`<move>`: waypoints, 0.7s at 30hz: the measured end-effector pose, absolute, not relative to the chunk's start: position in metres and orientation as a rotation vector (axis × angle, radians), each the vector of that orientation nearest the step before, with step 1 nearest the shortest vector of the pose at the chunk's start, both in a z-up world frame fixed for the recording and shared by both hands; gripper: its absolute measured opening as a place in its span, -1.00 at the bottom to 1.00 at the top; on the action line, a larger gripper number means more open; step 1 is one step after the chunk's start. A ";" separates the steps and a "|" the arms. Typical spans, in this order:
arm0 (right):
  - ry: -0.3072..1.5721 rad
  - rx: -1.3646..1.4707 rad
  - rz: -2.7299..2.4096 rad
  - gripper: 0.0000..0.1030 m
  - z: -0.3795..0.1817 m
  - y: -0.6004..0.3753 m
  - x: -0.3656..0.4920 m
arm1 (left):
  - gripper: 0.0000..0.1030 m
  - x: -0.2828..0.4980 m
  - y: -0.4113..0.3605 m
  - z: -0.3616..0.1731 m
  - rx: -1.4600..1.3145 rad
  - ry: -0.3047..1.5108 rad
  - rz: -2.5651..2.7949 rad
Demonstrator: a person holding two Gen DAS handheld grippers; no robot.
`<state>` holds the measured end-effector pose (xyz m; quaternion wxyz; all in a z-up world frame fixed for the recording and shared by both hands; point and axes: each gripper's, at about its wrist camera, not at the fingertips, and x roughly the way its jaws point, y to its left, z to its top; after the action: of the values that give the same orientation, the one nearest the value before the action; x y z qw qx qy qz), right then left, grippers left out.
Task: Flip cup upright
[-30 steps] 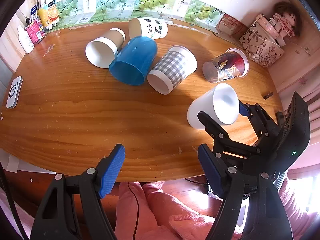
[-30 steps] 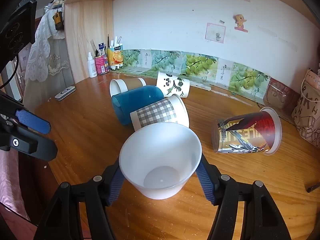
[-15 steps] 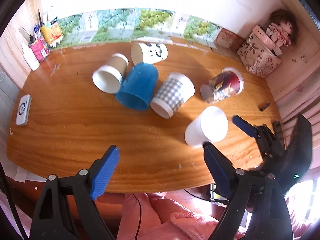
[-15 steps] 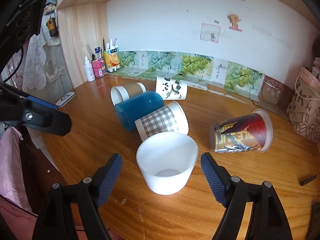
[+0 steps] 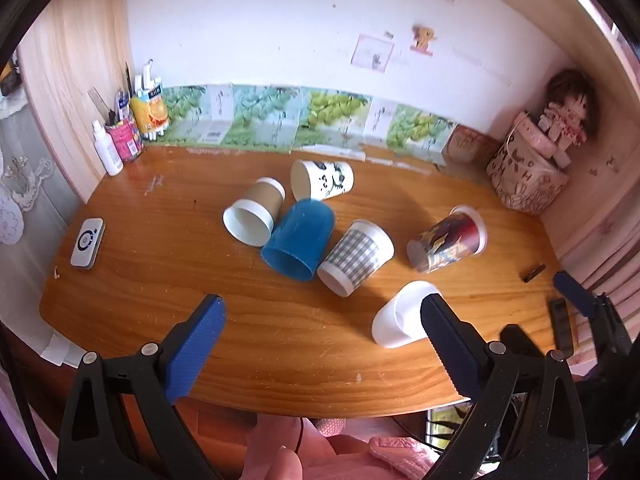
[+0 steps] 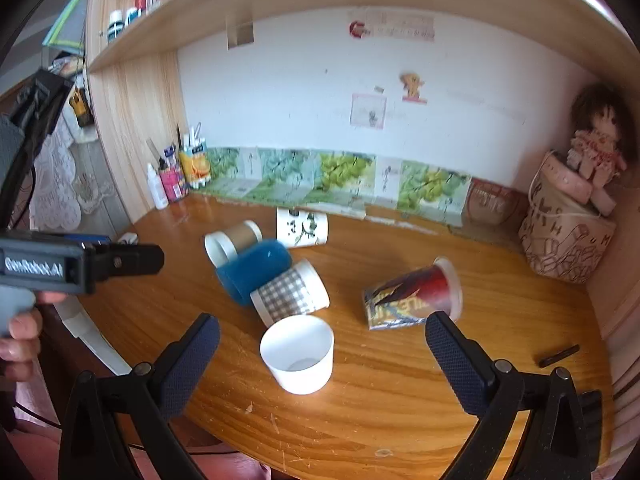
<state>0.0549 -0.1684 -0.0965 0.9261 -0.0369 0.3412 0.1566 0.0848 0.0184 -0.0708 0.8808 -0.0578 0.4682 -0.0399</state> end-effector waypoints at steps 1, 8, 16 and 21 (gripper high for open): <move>0.685 -0.073 0.319 1.00 -0.087 -0.171 0.052 | 0.93 0.082 0.018 -0.067 -0.128 0.961 -0.077; 0.615 -0.056 0.253 1.00 -0.040 -0.187 0.030 | 0.98 0.069 0.012 -0.034 -0.203 0.834 -0.037; 0.572 0.109 0.253 1.00 -0.013 -0.213 0.001 | 0.99 0.048 -0.002 -0.002 -0.215 0.655 -0.010; 0.516 0.185 0.176 1.00 -0.006 -0.226 -0.013 | 0.99 0.031 -0.013 0.011 -0.188 0.526 0.016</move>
<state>-0.0131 -0.2263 -0.0062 0.9589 0.0912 0.2544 0.0867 0.0311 -0.0129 0.0108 0.9612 -0.0926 0.2598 0.0079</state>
